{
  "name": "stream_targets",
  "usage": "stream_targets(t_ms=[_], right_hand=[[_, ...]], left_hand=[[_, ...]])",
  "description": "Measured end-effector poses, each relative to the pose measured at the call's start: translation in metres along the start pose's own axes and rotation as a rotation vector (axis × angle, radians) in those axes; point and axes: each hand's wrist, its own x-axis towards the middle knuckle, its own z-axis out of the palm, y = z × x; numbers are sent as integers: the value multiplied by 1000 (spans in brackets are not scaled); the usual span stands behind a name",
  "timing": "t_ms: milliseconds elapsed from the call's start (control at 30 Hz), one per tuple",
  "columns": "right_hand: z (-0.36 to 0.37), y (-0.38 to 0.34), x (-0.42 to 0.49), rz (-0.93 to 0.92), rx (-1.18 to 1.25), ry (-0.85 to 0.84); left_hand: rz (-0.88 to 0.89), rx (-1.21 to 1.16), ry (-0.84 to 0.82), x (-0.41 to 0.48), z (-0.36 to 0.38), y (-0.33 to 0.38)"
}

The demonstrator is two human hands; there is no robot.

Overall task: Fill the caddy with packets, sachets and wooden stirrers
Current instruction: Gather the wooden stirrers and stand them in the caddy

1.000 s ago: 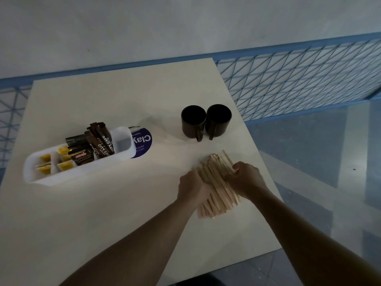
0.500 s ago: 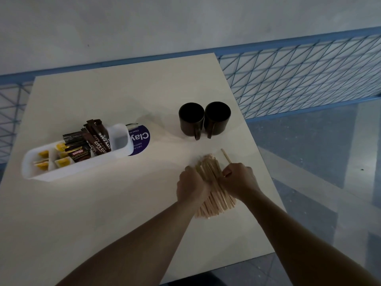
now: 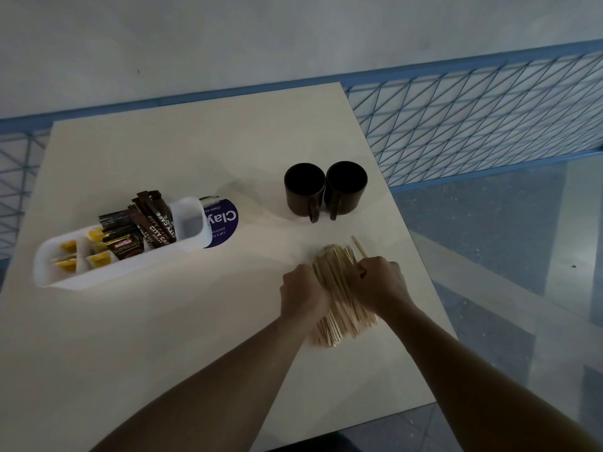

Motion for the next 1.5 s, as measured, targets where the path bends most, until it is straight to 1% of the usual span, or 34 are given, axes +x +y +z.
stream_targets(t_ms=[200, 333, 533, 767, 1000, 1133, 1300, 1500], right_hand=[[4, -2, 0, -13, -14, -10], [3, -4, 1, -16, 23, -22], [0, -8, 5, -15, 43, -26], [1, -12, -1, -2, 82, -83], [7, -16, -6, -1, 24, -50], [6, -19, -6, 18, 65, -75], [2, -23, -9, -6, 83, -98], [1, -31, -9, -16, -24, -118]], left_hand=[[23, -57, -37, 1, -4, -2], [30, -96, -46, 2, -6, -5], [-8, -153, -59, 5, -10, -6], [-10, -214, -78, 9, -18, -8], [-30, -237, -96, 14, -23, -12], [-65, -238, -102, 17, -27, -16], [-61, -291, -112, 22, -31, -22], [-61, -354, -140, 23, -35, -30]])
